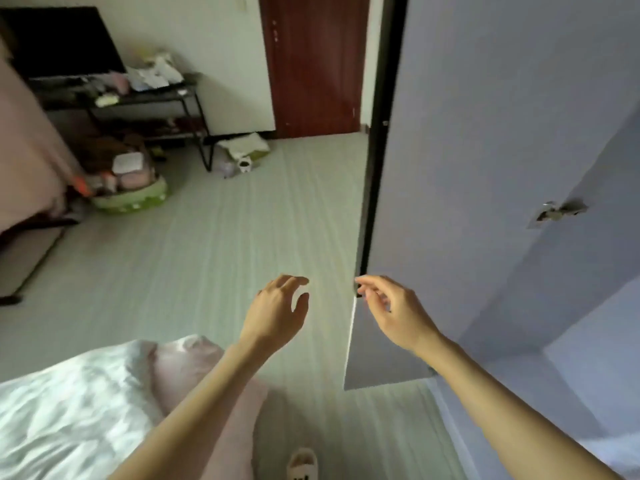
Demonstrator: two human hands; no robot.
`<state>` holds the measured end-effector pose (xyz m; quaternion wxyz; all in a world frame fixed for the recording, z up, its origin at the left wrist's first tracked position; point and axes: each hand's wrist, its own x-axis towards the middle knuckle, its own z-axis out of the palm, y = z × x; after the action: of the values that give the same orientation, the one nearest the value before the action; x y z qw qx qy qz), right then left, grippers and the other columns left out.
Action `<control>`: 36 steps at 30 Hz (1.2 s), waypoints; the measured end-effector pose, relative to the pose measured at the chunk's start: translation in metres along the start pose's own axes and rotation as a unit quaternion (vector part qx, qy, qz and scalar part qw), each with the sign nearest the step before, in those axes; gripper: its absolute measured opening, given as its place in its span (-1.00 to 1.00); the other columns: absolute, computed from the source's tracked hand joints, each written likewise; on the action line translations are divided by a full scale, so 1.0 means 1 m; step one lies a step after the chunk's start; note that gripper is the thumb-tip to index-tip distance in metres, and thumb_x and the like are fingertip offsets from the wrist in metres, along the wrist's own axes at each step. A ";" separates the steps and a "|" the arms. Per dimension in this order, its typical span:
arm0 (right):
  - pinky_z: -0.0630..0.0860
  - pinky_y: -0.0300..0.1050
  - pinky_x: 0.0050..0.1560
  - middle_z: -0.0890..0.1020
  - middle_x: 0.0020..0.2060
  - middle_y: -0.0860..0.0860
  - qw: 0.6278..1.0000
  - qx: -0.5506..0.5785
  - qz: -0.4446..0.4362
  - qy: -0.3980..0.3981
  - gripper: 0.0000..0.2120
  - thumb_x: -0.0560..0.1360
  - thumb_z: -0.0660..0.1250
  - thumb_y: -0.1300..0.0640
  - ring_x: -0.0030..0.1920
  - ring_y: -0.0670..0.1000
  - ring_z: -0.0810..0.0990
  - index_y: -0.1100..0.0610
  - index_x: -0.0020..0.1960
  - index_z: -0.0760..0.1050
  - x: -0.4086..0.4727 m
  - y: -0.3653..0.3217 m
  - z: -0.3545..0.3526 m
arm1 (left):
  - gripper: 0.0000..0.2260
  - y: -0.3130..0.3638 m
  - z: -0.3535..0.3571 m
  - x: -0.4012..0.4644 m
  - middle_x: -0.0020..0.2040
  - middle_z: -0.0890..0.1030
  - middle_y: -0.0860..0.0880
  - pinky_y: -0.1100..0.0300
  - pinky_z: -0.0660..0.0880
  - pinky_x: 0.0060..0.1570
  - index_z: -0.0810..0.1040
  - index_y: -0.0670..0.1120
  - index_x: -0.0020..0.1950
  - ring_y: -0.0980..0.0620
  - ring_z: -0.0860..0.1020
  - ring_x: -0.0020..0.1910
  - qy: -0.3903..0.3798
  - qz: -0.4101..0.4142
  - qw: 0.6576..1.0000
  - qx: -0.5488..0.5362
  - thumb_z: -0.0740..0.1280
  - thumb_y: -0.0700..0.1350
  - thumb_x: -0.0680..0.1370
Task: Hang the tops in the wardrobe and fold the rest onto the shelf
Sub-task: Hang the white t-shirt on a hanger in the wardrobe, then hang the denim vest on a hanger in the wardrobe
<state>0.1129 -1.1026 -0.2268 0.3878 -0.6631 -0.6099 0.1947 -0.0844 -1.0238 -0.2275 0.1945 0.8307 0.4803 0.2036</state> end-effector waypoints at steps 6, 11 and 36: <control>0.49 -0.17 0.04 0.60 -0.02 -0.04 0.977 0.022 -0.091 -0.189 -0.77 0.58 0.19 0.20 -0.02 0.02 0.60 0.14 0.17 0.54 0.031 -0.095 0.132 | -0.72 -0.128 -0.089 -0.105 0.26 0.54 -0.02 0.17 0.38 0.11 0.52 -0.05 0.28 -0.05 0.52 0.19 0.119 -0.208 0.970 0.042 0.25 -0.10 0.59; 0.43 -0.13 0.15 0.61 0.11 0.01 0.925 -0.008 -0.152 -0.348 -0.72 0.59 0.14 0.16 0.07 0.04 0.57 0.09 0.25 0.50 0.041 -0.191 0.259 | -0.74 -0.213 -0.149 -0.201 0.20 0.56 -0.09 0.11 0.41 0.17 0.55 -0.12 0.25 -0.07 0.53 0.18 0.216 -0.349 0.911 0.038 0.29 -0.17 0.56; 0.26 0.08 0.30 0.13 0.48 0.04 0.565 -0.223 -0.575 -0.548 -0.34 0.54 0.20 -0.01 0.43 0.13 0.16 -0.01 0.53 -0.04 -0.098 -0.380 0.866 | -0.59 -0.574 -0.142 -0.516 0.42 0.29 -0.04 0.05 0.32 0.29 0.23 -0.04 0.47 -0.04 0.31 0.35 0.266 -0.774 0.570 -0.075 0.15 -0.11 0.61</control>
<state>-0.7875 -0.9743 -0.5021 -0.1511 -0.0044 -0.9818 0.1145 -0.8068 -1.1926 -0.4839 0.2030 0.0327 0.9530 0.2228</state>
